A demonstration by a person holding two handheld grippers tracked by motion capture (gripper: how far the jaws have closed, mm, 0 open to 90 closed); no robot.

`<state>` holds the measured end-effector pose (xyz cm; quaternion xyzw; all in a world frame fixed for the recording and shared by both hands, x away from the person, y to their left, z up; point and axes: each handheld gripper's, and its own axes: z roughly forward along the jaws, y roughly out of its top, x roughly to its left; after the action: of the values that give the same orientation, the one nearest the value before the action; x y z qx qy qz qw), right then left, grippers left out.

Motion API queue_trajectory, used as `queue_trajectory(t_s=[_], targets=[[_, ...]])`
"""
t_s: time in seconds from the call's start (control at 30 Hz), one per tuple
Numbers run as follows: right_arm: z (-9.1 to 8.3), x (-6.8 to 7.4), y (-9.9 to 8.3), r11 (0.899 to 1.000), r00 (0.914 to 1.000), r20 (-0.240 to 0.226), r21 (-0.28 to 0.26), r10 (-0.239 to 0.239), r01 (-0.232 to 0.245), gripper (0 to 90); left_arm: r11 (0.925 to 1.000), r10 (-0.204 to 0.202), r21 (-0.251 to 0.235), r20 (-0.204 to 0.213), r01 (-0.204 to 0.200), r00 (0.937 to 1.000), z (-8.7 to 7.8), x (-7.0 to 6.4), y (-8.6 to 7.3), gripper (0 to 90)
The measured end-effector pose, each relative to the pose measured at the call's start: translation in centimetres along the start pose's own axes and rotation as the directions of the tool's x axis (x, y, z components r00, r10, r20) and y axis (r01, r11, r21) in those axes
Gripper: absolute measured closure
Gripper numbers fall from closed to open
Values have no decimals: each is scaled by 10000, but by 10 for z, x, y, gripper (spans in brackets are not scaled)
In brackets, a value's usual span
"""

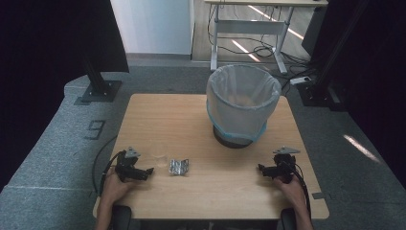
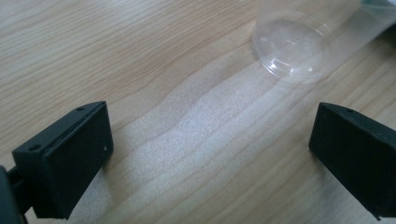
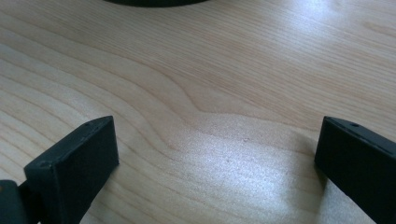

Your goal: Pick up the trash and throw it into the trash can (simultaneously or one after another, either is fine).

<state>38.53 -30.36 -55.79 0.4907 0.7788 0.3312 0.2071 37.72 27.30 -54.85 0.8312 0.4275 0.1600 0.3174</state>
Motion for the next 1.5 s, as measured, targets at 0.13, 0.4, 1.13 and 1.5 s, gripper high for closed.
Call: queue_trajectory(t_s=[0.13, 0.4, 1.13, 1.5], targets=[[0, 1, 0, 10000, 10000, 42, 1, 45, -45, 0, 10000, -15, -4, -12, 15, 10000, 0, 0, 0, 0], [-1, 2, -1, 10000, 10000, 27, 3, 21, -21, 0, 10000, -42, -7, -33, 42, 10000, 1, 0, 1, 0], [-3, 3, -3, 9999, 9999, -112, -7, -121, 121, 0, 9991, 429, 0, 358, -430, 9984, 12, -13, 13, 0], [-3, 3, -3, 9999, 9999, -113, -5, -119, 119, 0, 9982, 604, -85, 498, -600, 9969, 22, -16, 25, 15]])
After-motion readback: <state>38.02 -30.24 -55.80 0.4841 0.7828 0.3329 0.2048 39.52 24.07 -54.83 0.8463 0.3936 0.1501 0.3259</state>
